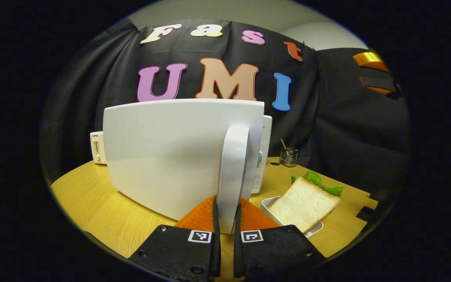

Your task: Open the microwave oven with the left hand, put the food in, and close the microwave oven.

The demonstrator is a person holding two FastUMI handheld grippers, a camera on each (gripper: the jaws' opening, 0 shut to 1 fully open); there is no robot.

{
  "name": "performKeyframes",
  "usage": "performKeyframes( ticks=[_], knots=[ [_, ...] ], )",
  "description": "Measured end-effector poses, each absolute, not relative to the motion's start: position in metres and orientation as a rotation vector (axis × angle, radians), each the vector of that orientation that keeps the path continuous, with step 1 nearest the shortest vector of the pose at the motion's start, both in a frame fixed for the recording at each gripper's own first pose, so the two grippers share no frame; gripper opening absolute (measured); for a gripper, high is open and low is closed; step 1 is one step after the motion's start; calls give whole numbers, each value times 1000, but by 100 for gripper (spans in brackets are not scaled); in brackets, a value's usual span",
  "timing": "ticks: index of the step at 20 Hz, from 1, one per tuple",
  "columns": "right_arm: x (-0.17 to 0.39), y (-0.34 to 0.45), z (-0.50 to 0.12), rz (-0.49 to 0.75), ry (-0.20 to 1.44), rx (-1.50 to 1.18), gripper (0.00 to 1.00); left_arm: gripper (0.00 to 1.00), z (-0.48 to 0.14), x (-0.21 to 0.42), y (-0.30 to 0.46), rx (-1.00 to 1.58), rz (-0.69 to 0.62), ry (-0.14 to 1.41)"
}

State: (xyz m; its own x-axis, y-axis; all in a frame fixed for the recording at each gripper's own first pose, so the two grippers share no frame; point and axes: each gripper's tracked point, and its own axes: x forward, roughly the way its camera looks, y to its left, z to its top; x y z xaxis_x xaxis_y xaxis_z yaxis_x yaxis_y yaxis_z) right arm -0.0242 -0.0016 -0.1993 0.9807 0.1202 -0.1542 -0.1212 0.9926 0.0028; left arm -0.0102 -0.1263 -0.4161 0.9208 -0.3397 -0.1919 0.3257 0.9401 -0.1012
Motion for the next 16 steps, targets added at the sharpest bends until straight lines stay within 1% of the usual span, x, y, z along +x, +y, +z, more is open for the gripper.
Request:
performKeyframes(
  ticks=[1, 4, 5, 6, 7, 11, 12, 14, 15, 16],
  knots=[
    [-22, 0, -208, 124, 166, -11, 98, 14, -415, -17, -119, -64, -343, 204],
    [-18, 7, -232, 137, 199, -3, 98, 19, -412, -39, -98, -65, -350, 200],
    [-16, 12, -238, 150, 208, 6, 92, 20, -412, -45, -92, -57, -353, 206],
    [-15, 15, -245, 159, 215, 19, 98, 22, -412, -51, -84, -51, -351, 215],
    [-14, 18, -252, 168, 226, 30, 98, 23, -411, -57, -74, -49, -342, 221],
    [-3, 20, -276, 172, 264, 54, 98, 27, -406, -73, -35, -57, -272, 238],
    [0, 21, -282, 176, 275, 65, 98, 30, -405, -78, -26, -55, -254, 240],
    [4, 23, -293, 184, 297, 81, 98, 33, -406, -89, -2, -39, -205, 245],
    [5, 24, -299, 189, 309, 85, 98, 30, -405, -92, 12, -24, -167, 247],
    [7, 24, -305, 191, 318, 89, 92, 40, -406, -95, 27, -19, -118, 259]
  ],
)
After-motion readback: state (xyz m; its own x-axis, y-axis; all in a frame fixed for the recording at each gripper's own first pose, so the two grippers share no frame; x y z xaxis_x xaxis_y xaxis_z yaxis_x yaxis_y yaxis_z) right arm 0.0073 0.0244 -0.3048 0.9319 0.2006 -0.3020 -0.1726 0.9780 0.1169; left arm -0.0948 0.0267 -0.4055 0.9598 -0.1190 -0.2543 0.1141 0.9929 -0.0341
